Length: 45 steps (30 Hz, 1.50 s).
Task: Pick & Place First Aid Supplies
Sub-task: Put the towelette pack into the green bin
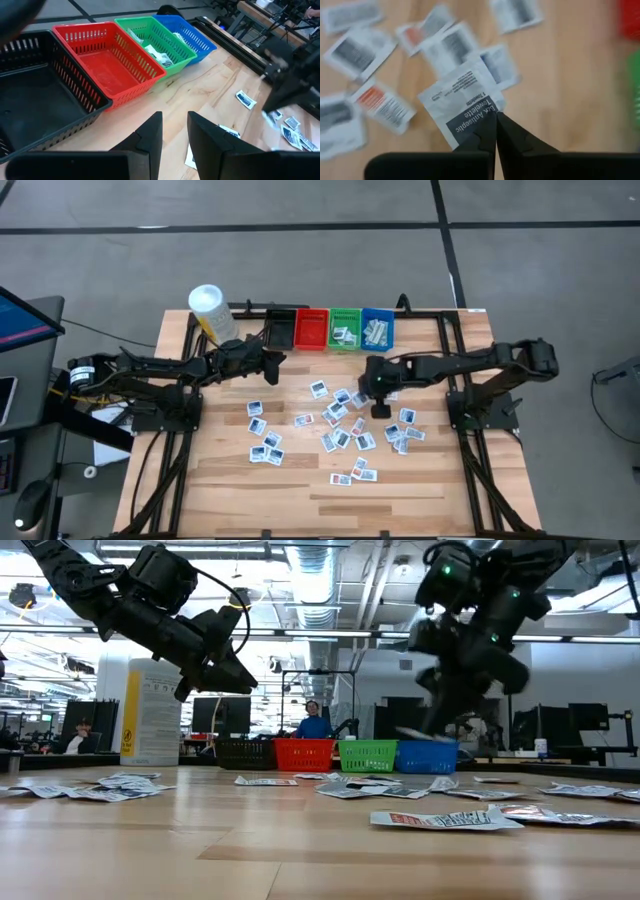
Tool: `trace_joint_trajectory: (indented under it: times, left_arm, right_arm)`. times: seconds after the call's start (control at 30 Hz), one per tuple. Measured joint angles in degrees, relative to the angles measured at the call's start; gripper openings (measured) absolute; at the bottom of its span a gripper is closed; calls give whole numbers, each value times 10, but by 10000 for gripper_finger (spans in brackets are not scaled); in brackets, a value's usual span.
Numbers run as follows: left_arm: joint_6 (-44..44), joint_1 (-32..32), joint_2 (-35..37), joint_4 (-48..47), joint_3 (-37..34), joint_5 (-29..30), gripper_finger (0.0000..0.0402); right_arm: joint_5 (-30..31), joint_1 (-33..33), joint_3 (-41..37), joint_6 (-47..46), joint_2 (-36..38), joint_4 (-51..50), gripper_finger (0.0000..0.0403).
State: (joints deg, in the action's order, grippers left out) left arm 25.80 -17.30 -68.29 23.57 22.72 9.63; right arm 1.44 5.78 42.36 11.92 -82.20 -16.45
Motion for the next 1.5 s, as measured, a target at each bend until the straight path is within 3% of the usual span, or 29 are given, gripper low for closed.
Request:
trace_joint_trajectory:
  times: [0.33, 0.6, 0.87, 0.97, 1.33, 1.5]
  left_arm:
    - [0, -5, 0, -1, 0, 6, 91]
    - [0, -36, 4, -2, 0, 6, 91]
    - [0, -73, 5, -2, 0, 4, 91]
    - [0, -86, 5, -2, 0, 4, 91]
    - [-2, -116, 5, 1, 0, 4, 91]
    - [-2, -116, 5, 4, 0, 4, 91]
  right_arm:
    - [43, 87, 1, 22, 19, 198, 0]
    - [85, 174, 3, 17, -51, 402, 1]
    - [113, 211, 45, 17, -141, 388, 1]
    - [150, 216, 60, 17, -162, 385, 1]
    - [166, 226, 81, 20, -164, 298, 2]
    - [166, 218, 81, 11, -164, 286, 33]
